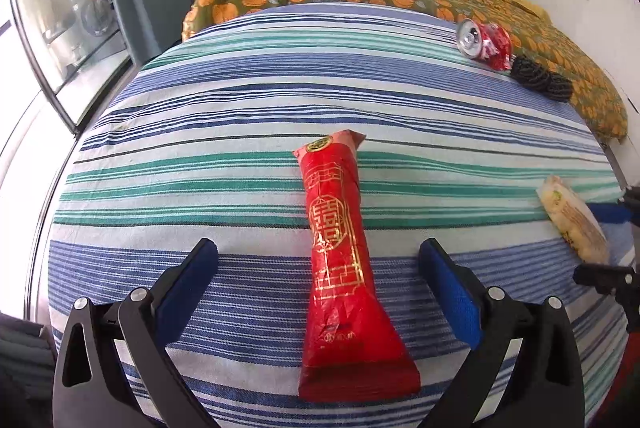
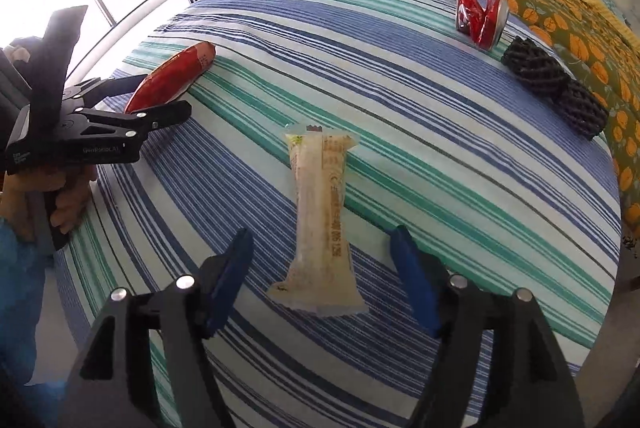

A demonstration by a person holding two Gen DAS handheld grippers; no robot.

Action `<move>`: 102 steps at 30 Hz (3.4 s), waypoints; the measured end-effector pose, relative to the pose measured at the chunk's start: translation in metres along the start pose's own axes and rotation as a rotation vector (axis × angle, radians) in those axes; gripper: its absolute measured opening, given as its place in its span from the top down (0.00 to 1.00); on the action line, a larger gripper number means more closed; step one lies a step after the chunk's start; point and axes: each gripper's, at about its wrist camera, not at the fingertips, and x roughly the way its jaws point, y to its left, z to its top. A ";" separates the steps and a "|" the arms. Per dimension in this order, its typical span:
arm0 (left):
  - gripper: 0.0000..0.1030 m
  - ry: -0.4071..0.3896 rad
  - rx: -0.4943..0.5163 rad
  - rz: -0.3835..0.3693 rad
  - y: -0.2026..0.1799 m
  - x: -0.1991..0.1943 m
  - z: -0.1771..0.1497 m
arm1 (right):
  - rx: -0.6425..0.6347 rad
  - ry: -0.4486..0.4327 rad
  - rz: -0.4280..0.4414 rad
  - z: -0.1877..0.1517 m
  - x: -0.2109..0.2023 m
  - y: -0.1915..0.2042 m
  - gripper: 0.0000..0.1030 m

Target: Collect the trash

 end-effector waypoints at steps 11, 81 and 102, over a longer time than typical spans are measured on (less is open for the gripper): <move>0.21 0.048 0.032 -0.078 0.000 -0.005 0.017 | 0.028 0.059 0.017 0.031 -0.001 0.002 0.49; 0.28 0.144 0.285 -0.507 -0.512 0.027 -0.083 | 0.870 -0.232 -0.190 -0.341 -0.131 -0.331 0.39; 0.16 -0.065 0.024 -0.158 -0.189 -0.064 -0.046 | 0.257 -0.329 -0.207 -0.169 -0.111 -0.117 0.25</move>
